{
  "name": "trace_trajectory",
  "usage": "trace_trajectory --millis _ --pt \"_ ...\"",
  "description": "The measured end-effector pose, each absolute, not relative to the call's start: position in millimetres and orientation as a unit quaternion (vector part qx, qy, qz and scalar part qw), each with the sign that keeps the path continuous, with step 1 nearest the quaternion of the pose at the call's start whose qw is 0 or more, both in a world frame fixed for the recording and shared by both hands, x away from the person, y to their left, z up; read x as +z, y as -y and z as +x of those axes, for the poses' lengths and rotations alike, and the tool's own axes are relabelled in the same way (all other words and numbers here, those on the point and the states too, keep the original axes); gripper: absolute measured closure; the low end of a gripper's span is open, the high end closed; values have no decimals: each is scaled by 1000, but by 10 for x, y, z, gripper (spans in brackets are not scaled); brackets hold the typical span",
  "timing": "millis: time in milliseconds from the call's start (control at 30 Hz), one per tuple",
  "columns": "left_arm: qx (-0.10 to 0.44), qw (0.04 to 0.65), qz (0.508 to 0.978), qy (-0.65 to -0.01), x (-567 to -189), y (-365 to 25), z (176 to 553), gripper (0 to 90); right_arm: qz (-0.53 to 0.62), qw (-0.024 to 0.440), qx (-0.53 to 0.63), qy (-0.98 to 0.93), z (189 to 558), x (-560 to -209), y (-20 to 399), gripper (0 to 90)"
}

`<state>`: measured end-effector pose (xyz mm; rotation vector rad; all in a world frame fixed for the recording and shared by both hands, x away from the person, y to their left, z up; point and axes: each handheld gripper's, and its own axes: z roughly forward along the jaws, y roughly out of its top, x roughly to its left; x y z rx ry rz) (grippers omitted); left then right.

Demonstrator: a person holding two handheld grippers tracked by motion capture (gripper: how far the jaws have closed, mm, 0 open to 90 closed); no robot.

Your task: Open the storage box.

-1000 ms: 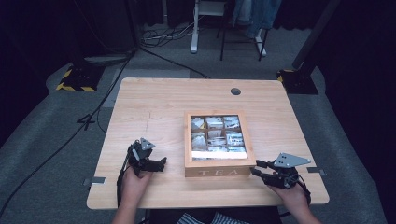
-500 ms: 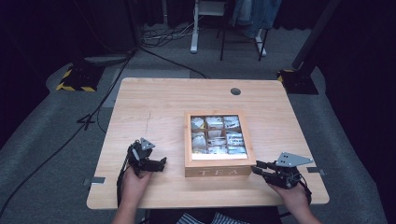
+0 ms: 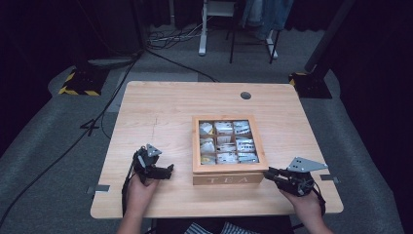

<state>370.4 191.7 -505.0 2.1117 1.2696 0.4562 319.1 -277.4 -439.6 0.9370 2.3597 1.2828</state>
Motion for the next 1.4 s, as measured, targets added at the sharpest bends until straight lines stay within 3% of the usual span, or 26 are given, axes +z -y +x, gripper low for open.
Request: trace_trajectory --millis 267,567,1400 --pt "173 313 800 -482 -5051 -1916 3704 25 316 173 453 -816 3202 -4278 2763 713" --pt "173 313 800 -481 -5052 -1917 3704 25 313 184 463 -809 3253 -4203 2794 592" --pt "176 313 794 -491 -5054 -1910 3664 30 302 213 491 -789 3473 -3860 2728 593"
